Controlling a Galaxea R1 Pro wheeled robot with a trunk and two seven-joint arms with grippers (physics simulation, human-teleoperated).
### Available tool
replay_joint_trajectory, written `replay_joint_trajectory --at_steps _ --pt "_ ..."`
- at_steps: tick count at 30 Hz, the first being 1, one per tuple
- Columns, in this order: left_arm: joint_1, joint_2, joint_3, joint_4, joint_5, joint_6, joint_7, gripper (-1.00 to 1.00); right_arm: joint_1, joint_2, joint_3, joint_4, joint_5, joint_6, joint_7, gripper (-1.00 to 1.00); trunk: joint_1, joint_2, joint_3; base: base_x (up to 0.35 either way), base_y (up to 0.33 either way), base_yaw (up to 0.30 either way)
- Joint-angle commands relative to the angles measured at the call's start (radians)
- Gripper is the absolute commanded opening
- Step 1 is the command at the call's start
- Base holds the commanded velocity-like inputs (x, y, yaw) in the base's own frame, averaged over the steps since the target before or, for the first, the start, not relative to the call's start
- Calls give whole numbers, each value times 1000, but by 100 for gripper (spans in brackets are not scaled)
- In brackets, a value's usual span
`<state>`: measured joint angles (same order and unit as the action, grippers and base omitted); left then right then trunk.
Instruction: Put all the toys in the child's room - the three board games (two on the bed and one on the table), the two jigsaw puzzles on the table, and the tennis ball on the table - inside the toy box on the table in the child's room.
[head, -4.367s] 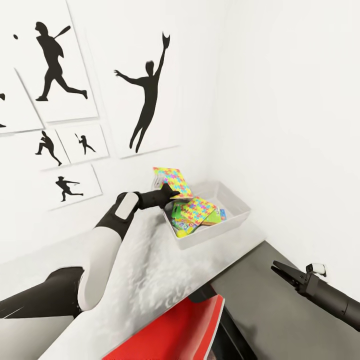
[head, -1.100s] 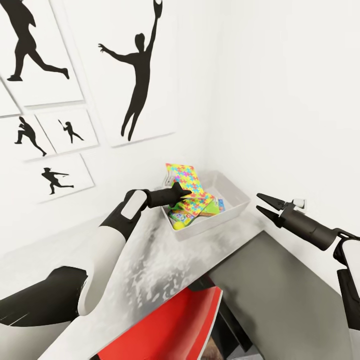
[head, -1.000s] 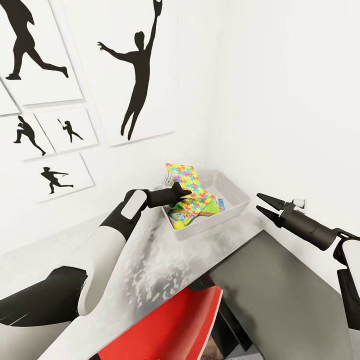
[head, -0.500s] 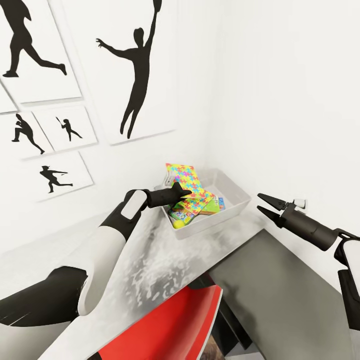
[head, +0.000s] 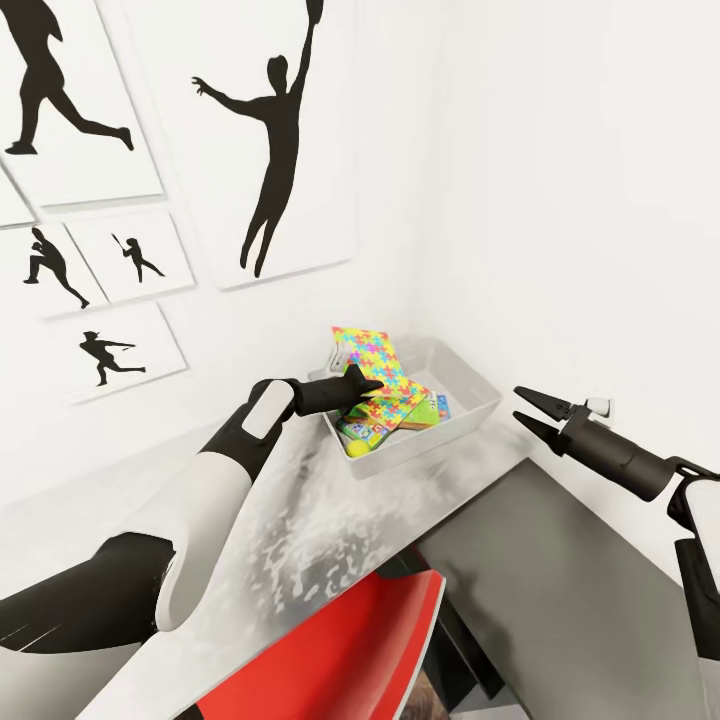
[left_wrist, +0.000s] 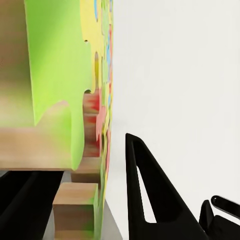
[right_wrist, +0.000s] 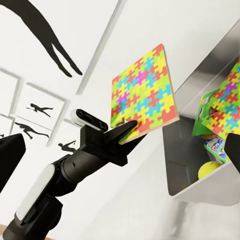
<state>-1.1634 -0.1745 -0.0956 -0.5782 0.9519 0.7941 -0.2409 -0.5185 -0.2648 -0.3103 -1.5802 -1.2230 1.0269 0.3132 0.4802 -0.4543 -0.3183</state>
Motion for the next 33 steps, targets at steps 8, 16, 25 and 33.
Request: replay_joint_trajectory --at_steps 8,16,25,33 --pt "-1 0 -1 1 -4 5 -7 -100 -14 -9 11 0 10 7 -3 100 0 -2 -2 0 0 0" --pt "-1 0 -1 1 -4 6 -7 -100 -14 -13 20 0 -18 7 -83 100 0 -2 -2 0 0 0" --pt "-1 0 -1 15 25 48 -5 -100 -5 -14 22 0 -61 7 -95 100 0 -2 -2 0 0 0" --pt "-1 0 -1 69 177 79 -1 -100 -4 -16 18 0 -63 7 -95 100 0 -2 -2 0 0 0"
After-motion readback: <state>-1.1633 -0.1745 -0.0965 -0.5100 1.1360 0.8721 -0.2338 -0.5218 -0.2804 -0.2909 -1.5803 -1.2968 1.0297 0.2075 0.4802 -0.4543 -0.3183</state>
